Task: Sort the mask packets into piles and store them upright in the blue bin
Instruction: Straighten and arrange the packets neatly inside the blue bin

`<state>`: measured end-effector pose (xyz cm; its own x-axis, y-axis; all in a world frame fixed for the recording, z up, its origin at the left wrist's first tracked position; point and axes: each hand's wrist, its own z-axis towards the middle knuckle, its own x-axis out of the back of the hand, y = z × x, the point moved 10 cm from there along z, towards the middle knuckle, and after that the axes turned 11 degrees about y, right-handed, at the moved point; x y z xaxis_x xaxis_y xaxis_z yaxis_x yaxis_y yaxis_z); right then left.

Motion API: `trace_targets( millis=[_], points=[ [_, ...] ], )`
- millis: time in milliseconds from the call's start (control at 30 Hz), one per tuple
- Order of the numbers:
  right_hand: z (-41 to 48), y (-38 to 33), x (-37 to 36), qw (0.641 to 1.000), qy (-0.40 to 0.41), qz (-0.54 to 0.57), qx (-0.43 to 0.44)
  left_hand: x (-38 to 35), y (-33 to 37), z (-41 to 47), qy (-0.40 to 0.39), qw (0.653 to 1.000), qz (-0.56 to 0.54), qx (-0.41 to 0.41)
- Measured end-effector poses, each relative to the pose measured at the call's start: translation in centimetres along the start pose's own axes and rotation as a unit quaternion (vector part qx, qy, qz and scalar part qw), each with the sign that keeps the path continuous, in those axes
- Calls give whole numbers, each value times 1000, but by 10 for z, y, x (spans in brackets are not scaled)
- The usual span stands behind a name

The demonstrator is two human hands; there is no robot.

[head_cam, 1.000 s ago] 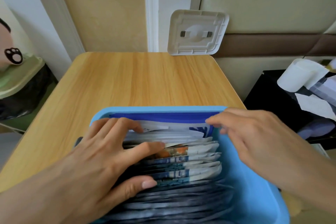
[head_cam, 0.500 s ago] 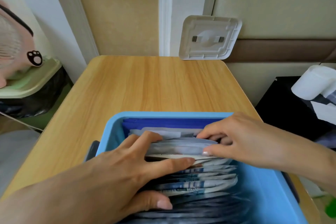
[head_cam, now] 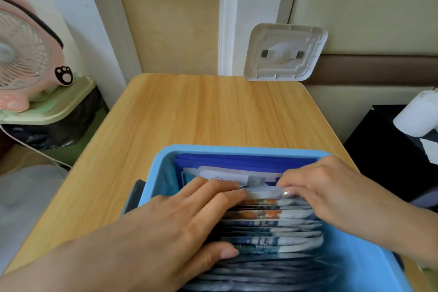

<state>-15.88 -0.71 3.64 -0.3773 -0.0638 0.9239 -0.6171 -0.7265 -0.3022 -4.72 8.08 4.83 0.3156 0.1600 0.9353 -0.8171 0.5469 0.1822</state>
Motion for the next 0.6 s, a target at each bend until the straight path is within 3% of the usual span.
trace_targets(
  millis=[100, 167, 233, 300, 367, 400, 467, 533, 600],
  points=[
    [-1, 3, -5, 997, -75, 15, -10, 35, -20, 3, 86, 995, -2, 59],
    [-3, 0, 6, 998, -48, 42, -18, 59, -41, 1, 118, 989, 30, 79],
    [-4, -6, 33, 996, 68, 49, 6, 71, -58, -2, 126, 986, 64, 88],
    [-12, -13, 71, 971, 233, 14, 52, 67, -73, -5, 145, 982, 45, 111],
    [-20, 2, 88, 956, 287, -53, 30, 53, -87, -5, 153, 975, -15, 161],
    [-22, 19, 86, 961, 254, -106, -19, 44, -92, -3, 138, 973, -47, 179],
    [-28, 63, 60, 969, 67, -148, -186, 26, -92, 9, 81, 980, -58, 174],
    [-46, 78, 23, 939, -111, 1, -327, 18, -88, 25, 58, 987, -32, 146],
    [-44, 77, 9, 913, -104, 175, -353, 13, -86, 39, 60, 988, -47, 136]
  ],
)
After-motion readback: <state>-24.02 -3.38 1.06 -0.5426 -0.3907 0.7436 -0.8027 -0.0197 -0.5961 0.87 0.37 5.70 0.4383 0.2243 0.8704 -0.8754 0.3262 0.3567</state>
